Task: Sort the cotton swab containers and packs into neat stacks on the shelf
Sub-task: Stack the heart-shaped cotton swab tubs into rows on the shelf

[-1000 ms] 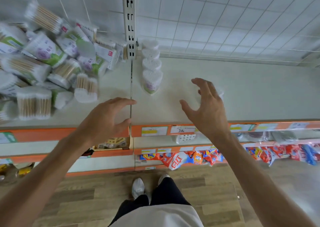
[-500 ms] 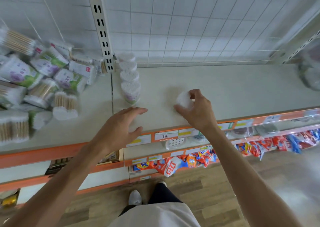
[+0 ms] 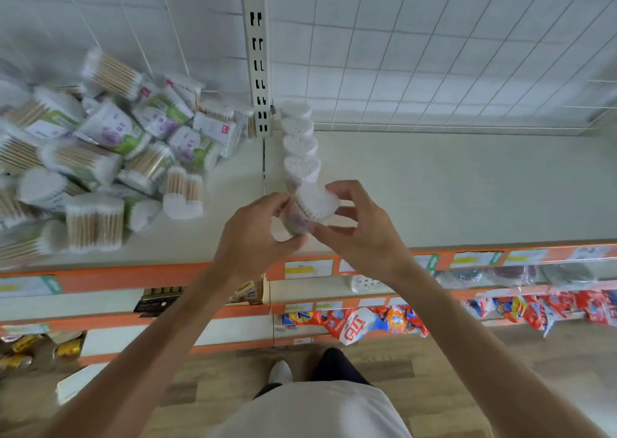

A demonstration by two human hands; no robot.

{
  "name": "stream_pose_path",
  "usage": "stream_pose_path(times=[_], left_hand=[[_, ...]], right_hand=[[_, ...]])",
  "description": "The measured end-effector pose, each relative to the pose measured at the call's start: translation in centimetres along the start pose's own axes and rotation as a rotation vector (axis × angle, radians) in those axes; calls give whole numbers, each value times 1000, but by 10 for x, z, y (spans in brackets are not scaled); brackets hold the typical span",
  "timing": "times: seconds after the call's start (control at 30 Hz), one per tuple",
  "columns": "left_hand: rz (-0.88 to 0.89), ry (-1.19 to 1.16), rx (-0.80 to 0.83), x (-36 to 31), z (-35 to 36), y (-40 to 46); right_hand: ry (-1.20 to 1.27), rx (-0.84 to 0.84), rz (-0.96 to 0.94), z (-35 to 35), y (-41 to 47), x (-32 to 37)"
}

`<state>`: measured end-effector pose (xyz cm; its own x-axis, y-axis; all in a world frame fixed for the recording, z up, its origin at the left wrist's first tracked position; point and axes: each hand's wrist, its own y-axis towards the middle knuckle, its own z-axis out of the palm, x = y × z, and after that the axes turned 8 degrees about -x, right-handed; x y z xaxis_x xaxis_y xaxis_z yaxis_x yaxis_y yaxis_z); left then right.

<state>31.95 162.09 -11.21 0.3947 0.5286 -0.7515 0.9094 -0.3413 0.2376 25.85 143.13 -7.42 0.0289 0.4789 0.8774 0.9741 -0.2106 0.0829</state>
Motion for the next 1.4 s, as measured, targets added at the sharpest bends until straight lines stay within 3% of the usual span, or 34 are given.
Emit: stream_pose_path(times=[0.17,0.3,0.77,1.17,1.4], left_hand=[[-44,107,-18,6,4,-8],[-15,255,49,16,-3,-4],[11,309,26,33,-34,-5],[-28,268,4,37,-37,-13],[-14,307,-21,11,-41,-27]], right_hand=[[-19,-95,86,23,-2,1],[-161,-112,23,25,8,-3],[-316,-163,-9,37,41,-16],[-397,-32,17,20,24,-10],[-499,12,-182,-2,5,21]])
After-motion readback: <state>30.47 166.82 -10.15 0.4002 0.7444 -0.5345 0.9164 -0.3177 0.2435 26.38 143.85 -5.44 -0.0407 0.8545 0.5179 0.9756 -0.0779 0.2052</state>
